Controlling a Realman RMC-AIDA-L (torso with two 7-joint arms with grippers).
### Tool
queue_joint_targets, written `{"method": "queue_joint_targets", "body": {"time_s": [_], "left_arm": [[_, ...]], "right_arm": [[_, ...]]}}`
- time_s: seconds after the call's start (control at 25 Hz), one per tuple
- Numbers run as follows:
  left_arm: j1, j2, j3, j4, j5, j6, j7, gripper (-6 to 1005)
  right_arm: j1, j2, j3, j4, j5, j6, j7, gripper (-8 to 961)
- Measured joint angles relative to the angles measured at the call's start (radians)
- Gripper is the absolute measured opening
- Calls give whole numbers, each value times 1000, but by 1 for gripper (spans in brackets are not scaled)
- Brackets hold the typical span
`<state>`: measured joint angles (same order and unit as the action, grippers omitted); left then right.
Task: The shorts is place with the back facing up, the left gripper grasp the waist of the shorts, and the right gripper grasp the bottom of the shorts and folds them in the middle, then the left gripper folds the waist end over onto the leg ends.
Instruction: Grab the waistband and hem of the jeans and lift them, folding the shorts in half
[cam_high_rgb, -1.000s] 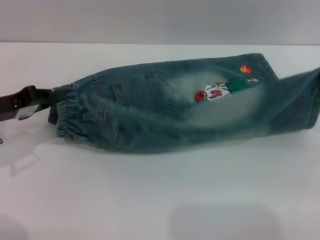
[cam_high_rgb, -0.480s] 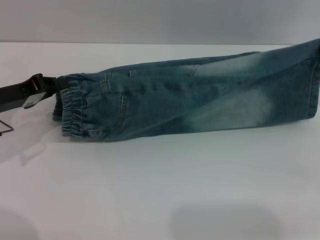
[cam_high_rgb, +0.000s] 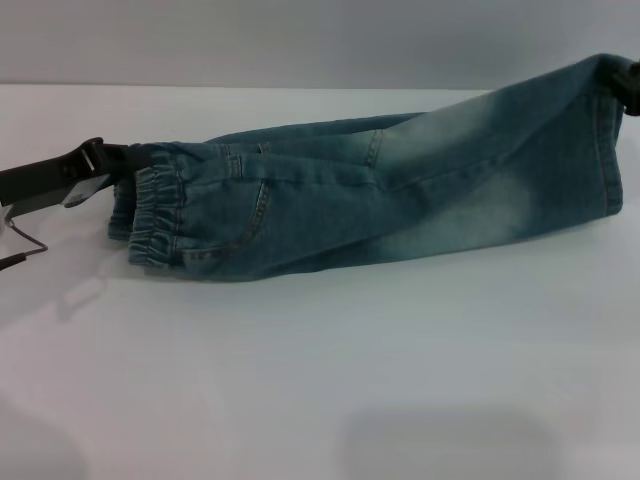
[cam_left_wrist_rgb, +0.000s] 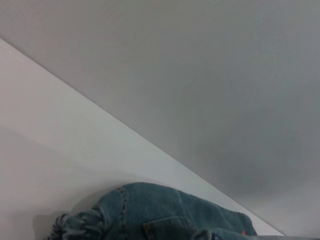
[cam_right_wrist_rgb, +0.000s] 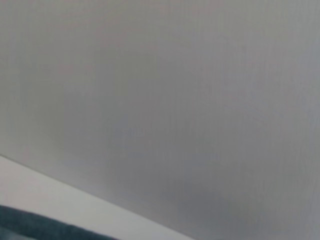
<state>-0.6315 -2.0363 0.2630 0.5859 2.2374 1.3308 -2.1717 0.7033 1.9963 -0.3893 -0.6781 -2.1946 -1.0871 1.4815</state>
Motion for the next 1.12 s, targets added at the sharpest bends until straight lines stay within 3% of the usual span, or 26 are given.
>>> {"method": "queue_joint_targets", "body": {"time_s": [0.68,1.12], "left_arm": [[-1,-12,-1,0,-20,-37,20,158],[2,-15,-1,-47,-70,-59,104,162]], "right_arm": [[31,14,-42,88,14,191,-46,6],[40,21,-56,136,114,335,-121,7]]}}
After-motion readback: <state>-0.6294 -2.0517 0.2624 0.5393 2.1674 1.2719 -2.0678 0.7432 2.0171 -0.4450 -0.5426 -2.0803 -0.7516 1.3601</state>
